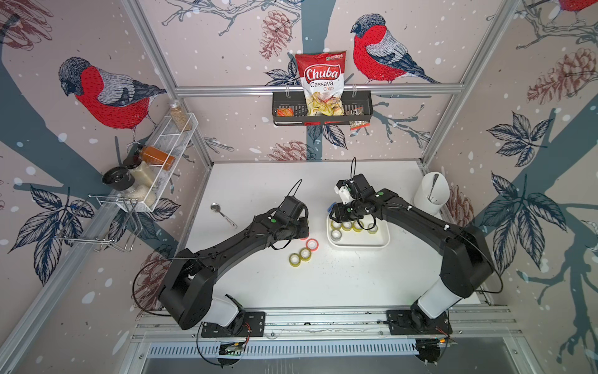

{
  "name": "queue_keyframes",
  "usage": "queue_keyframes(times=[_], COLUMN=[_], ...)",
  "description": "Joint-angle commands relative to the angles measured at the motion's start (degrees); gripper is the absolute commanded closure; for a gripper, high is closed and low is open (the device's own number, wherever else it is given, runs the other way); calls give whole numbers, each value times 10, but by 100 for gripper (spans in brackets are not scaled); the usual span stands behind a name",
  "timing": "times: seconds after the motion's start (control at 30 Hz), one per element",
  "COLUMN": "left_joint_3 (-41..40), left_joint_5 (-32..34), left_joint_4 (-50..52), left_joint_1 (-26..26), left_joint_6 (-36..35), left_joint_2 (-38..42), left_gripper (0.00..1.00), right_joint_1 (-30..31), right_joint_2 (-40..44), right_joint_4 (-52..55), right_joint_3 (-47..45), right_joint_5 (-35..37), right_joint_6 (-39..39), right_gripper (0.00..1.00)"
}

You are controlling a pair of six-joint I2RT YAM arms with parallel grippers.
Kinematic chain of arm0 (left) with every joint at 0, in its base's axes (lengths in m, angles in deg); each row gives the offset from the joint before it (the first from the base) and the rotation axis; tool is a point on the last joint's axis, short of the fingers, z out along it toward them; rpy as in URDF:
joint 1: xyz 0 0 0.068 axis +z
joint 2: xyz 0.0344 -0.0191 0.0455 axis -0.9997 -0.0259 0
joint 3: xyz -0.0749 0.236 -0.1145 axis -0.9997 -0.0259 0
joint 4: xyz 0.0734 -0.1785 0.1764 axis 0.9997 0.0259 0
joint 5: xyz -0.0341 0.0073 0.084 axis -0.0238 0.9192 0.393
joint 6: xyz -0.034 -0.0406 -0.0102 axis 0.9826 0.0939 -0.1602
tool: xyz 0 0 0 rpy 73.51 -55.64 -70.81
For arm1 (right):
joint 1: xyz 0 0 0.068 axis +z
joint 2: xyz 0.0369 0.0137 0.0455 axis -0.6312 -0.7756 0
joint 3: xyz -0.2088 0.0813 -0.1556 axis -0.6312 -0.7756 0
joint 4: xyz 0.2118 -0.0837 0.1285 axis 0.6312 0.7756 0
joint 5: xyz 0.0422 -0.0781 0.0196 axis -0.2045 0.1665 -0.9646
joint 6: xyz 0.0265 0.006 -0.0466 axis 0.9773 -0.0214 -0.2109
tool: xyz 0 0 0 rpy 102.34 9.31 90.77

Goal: Put the transparent tape into the storage box
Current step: Pick up the tape from the center of the board.

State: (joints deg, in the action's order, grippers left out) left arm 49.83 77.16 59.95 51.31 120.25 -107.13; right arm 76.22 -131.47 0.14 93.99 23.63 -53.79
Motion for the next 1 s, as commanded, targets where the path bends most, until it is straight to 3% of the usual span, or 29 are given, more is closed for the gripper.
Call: queue_keyframes(times=[0.0,0.27,0.6,0.97], left_joint_3=[-19,-60,-96,-100], left_joint_5=[4,-9,-35,-51], left_joint_4=[9,24,34,35], left_joint_1=[14,52,92,102], left_joint_6=[-3,-2,-6,-23], left_joint_2=[21,55,83,92], left_gripper=[58,58,57,54], right_joint_1=[13,40,72,84], right_joint_2=[-19,-110,-269,-340], right_joint_4=[10,20,91,117], right_joint_3=[27,132,303,331], right_joint_5=[-8,0,39,72], right_joint_6=[-17,-21,-40,-48], right_gripper=[48,48,55,61])
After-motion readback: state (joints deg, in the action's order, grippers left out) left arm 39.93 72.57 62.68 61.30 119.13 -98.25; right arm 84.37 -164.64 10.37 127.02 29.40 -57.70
